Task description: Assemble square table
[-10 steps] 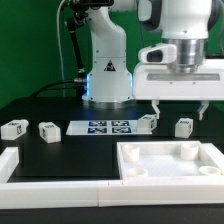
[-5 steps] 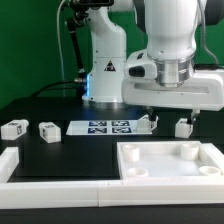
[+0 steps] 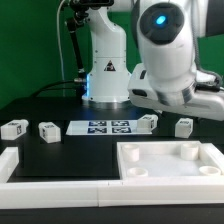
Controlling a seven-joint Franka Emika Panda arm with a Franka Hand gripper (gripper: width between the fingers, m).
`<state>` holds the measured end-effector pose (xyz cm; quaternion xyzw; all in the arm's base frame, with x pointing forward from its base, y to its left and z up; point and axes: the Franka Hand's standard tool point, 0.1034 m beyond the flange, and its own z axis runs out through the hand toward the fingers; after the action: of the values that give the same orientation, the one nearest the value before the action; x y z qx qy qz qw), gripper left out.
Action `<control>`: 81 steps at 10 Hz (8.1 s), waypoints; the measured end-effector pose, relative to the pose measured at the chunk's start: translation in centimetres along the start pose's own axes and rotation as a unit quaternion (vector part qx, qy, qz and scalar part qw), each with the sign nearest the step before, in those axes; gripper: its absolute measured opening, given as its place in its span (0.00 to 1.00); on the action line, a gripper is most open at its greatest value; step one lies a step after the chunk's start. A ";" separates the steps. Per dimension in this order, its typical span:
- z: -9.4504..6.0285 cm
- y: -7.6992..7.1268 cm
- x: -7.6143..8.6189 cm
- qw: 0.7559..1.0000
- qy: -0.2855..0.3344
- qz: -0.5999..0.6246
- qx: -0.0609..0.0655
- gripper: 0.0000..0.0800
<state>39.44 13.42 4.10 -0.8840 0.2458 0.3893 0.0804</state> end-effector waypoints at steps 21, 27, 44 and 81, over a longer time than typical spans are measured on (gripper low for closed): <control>5.1 -0.2 -0.2 0.998 -0.032 -0.031 0.048 0.36; -7.2 -0.4 -2.9 0.994 0.058 -0.089 0.020 0.36; -21.5 -8.3 2.1 0.791 0.571 -0.206 0.079 0.36; -16.7 -9.5 10.9 0.732 0.627 -0.265 0.011 0.79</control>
Offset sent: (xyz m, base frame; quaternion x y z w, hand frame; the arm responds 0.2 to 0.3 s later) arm 0.0000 0.0000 0.0000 0.0000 0.0000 0.0000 1.0000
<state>61.33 12.04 7.12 -0.9559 0.0004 -0.2931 0.0179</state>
